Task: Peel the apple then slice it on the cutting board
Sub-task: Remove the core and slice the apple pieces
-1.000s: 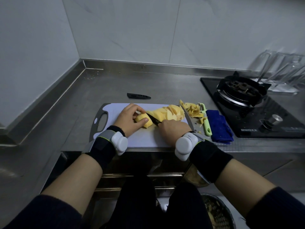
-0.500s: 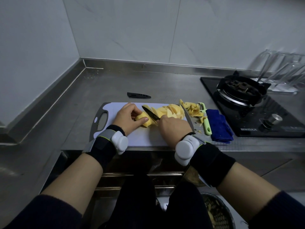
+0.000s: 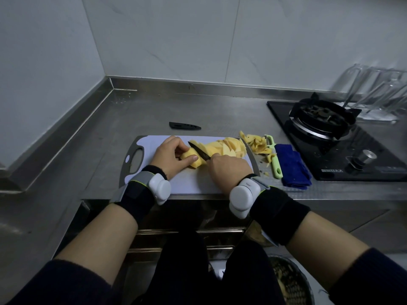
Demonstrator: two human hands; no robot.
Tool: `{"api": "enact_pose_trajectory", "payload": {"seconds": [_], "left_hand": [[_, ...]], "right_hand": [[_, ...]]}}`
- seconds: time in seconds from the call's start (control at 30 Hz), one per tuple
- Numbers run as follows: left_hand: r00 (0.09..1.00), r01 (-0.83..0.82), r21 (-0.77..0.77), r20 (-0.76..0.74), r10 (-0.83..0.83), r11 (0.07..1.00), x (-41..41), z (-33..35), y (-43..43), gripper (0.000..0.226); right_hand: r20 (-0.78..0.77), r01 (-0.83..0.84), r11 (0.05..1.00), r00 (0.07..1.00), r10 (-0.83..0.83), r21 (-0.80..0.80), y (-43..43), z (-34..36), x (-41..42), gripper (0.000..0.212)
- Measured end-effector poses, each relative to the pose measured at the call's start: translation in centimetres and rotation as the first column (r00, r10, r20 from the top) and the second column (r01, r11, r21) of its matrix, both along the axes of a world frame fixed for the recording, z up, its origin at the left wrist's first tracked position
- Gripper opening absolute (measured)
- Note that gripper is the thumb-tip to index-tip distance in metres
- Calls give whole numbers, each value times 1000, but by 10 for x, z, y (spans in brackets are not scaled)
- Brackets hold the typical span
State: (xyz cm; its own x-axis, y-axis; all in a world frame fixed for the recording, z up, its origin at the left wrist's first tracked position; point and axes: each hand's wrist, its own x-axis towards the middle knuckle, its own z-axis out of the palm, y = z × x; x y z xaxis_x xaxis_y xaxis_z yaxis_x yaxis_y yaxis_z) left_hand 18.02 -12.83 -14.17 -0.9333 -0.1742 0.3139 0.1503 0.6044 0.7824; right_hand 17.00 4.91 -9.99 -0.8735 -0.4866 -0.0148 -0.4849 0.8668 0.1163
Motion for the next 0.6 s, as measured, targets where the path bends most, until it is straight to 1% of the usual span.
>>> {"api": "enact_pose_trajectory", "payload": {"seconds": [0.1, 0.3, 0.47, 0.6], "left_hand": [[1000, 4, 2, -11, -4, 1000, -1, -1, 0, 31], [1000, -1, -6, -7, 1, 1000, 0, 1, 1, 31], [1000, 5, -5, -8, -5, 1000, 0, 0, 1, 30], [1000, -1, -11, -3, 1, 1000, 0, 0, -2, 31]], "right_hand": [[-15, -24, 1000, 1000, 25, 19, 7, 0, 1, 19], [20, 0, 1000, 1000, 0, 13, 0, 0, 0, 19], [46, -6, 998, 999, 4, 55, 7, 0, 2, 21], [68, -3, 1000, 998, 1, 26, -3, -2, 0, 22]]}}
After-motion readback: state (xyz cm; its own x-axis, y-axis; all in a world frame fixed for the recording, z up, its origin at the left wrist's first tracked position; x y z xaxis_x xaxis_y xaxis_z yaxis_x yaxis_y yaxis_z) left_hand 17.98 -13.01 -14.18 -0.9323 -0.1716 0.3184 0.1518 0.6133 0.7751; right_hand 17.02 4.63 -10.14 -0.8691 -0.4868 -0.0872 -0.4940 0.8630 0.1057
